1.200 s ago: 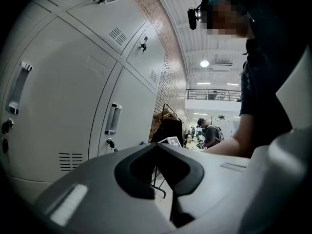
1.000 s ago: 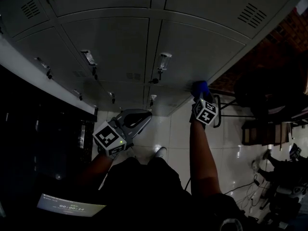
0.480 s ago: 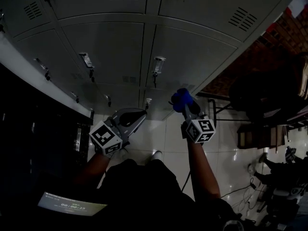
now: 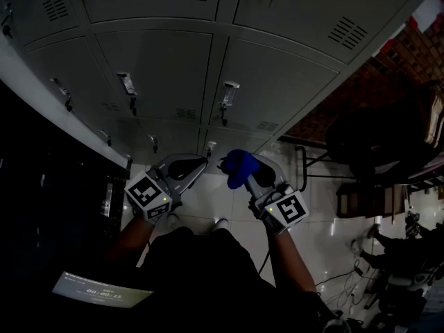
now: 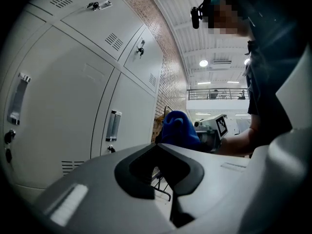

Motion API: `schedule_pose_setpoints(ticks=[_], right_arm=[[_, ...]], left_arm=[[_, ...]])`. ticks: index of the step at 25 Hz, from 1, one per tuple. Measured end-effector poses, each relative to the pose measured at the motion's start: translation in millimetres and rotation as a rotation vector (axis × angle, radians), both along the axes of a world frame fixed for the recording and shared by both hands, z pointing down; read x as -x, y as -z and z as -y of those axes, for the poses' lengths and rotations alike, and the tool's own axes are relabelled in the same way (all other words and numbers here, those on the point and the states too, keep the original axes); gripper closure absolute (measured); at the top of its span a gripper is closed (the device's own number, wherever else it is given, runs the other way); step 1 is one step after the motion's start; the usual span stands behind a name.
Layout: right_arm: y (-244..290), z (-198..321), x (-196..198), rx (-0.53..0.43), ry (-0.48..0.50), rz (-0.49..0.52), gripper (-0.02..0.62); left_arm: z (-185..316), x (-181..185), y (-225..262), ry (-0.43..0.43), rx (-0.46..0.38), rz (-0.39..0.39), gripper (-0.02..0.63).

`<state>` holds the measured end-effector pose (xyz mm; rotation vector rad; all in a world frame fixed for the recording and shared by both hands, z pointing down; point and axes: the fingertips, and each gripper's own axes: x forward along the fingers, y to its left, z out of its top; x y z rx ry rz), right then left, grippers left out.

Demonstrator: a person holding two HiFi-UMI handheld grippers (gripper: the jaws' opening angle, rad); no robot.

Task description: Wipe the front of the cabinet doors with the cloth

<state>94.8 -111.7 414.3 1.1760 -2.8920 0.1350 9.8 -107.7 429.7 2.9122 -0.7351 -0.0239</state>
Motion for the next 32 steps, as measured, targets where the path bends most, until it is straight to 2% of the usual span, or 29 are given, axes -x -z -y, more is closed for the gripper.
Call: schedule_pose_setpoints(ticks=[18, 32], right_arm=[[6.6, -14.8, 14.9, 0.003, 0.020, 0.027, 0.526], [-2.1, -29.2, 26.1, 0.033, 0.032, 0.023, 0.526]], left_arm=[[-11.8, 4.0, 12.1, 0.001, -0.037, -0.007, 0.603], [-27.1, 10.3, 9.9, 0.015, -0.024, -0.011, 0.603]])
